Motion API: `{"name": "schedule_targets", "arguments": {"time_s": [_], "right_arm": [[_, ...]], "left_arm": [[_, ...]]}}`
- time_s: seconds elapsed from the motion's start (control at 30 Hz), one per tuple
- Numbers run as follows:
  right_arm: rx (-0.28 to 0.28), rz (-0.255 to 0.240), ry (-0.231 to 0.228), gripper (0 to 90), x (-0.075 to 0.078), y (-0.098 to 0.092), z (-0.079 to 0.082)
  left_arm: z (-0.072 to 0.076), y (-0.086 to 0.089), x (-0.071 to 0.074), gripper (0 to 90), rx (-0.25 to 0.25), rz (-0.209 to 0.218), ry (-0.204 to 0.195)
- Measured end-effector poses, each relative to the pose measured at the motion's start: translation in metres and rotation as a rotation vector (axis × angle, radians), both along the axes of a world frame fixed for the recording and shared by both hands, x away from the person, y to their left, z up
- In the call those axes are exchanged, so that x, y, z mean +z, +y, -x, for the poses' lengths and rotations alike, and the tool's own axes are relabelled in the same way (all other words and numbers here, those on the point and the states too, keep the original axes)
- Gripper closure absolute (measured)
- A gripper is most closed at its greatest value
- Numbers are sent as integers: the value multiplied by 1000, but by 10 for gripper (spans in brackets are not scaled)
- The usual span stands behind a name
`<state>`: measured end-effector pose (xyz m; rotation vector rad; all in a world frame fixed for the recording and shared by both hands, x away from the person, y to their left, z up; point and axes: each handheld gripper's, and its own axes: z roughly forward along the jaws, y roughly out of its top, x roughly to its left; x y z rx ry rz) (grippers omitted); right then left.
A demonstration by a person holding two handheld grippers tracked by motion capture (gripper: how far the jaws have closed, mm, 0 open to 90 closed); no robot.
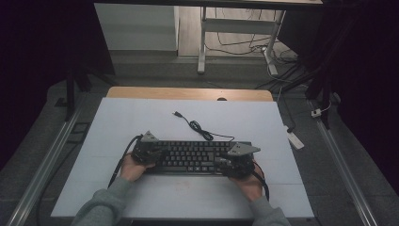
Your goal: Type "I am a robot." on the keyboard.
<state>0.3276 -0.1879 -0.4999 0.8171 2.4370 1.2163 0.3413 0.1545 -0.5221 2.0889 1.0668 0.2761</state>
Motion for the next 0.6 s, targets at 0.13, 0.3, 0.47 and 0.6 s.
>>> {"name": "schedule_targets", "arguments": {"time_s": [0.13, 0.3, 0.47, 0.6], "right_arm": [[-2, 0, 0, 516, 0, 0, 0], [-4, -6, -2, 517, 0, 0, 0], [-3, -1, -2, 517, 0, 0, 0], [-3, -1, -5, 517, 1, 0, 0]], "left_arm": [[-1, -2, -1, 892, -1, -10, 1], [-1, -2, -2, 892, -1, -12, 1], [-2, -3, -3, 892, -4, -20, 5], [0, -1, 0, 891, 3, -8, -17]]}}
